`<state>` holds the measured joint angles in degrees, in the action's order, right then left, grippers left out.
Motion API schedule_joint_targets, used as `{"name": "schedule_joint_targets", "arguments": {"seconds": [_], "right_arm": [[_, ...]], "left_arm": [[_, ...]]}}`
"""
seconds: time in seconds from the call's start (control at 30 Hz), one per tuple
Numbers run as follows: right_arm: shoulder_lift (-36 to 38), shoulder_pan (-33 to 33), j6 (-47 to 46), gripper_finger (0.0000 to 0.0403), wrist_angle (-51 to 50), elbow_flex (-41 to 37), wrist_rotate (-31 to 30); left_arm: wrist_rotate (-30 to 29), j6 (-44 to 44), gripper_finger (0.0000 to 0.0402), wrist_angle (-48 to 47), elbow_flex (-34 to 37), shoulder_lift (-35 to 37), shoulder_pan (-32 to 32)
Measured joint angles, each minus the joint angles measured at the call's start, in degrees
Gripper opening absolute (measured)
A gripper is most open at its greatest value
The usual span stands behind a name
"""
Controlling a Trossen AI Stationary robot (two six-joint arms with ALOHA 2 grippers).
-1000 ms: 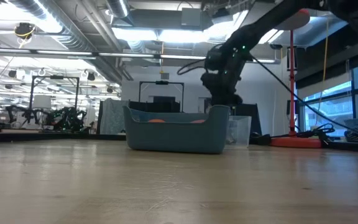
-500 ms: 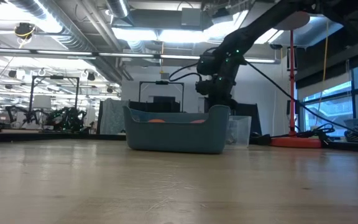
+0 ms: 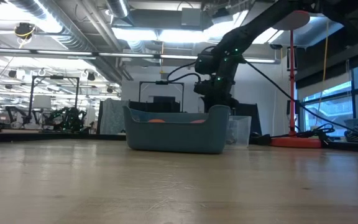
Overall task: Pick and place Stapler, Stapler remover, tape
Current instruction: Put the grey staple remover into the white bin, then return to Home Position
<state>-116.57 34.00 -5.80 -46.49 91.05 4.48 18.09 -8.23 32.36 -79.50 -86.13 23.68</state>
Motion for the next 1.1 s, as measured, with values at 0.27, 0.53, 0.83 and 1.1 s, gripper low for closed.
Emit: {"name": "schedule_joint_targets", "arguments": {"seconds": [0.27,0.53,0.83,1.1], "right_arm": [[3.2,-0.4,-0.4,0.0275,-1.7,-0.1,-1.6],[20.4,-4.2,-3.1,0.0246,-8.9,-0.1,-10.8],[35.3,-14.9,-18.9,0.0114,-19.5,-0.8,-15.1],[55.2,-29.6,-32.7,0.0008,-9.2,-20.0,-23.2]], "left_arm": [[0.0,-1.6,0.0246,0.0,0.0,0.0,0.0],[0.0,-1.6,0.0246,-0.5,0.0,-0.1,0.0],[0.0,-1.6,0.0246,-0.7,0.0,-0.1,0.0],[0.0,-1.6,0.0246,-0.9,0.0,-0.1,0.0]]}}
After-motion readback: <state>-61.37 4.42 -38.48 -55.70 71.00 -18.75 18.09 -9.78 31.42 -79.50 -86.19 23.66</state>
